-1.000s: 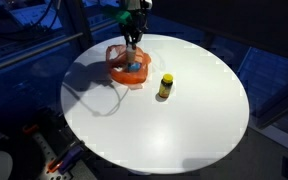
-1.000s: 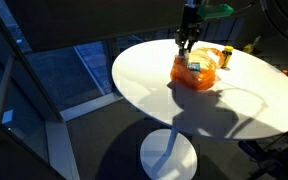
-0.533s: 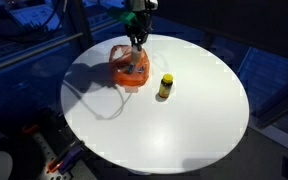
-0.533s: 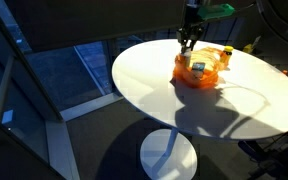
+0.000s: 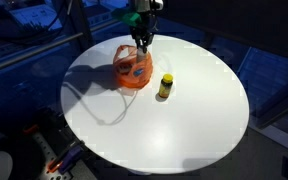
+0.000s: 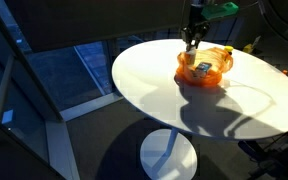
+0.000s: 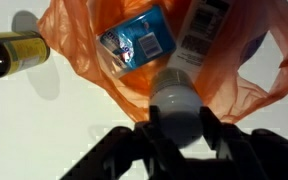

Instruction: Pick up the white and orange bottle from the table and put it in the plastic bag

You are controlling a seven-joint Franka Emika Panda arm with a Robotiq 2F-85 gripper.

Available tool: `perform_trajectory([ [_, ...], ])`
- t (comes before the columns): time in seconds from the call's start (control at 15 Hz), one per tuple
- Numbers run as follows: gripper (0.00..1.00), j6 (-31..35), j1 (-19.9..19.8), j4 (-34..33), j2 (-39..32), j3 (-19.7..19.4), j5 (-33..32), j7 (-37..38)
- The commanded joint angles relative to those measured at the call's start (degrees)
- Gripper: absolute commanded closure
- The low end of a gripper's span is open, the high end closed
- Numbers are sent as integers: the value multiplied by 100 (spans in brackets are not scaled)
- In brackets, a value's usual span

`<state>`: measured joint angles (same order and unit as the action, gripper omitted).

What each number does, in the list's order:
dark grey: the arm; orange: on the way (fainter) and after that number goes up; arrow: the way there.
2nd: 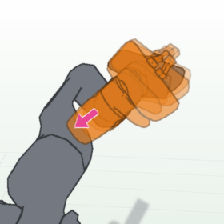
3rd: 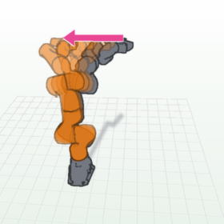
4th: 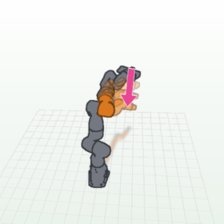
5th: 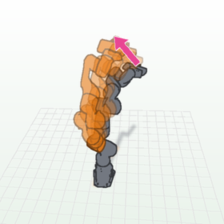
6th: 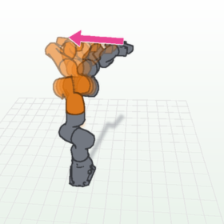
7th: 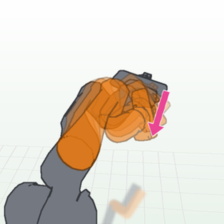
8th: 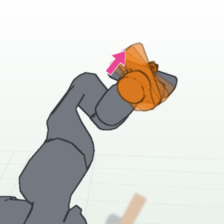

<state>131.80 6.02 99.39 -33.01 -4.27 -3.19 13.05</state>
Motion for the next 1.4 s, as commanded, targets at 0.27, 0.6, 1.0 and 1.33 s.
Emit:
perform_trajectory([
  [0.27, 81, -110, -128, 158, 210, 50, -2, -101],
  [0.6, 81, -269, -309, 462, 611, 232, 185, -486],
  [1.0, 81, -507, -323, 848, 1048, 188, 43, -552],
  [1.33, 81, -521, -394, 1163, 1185, 165, 25, -578],
])
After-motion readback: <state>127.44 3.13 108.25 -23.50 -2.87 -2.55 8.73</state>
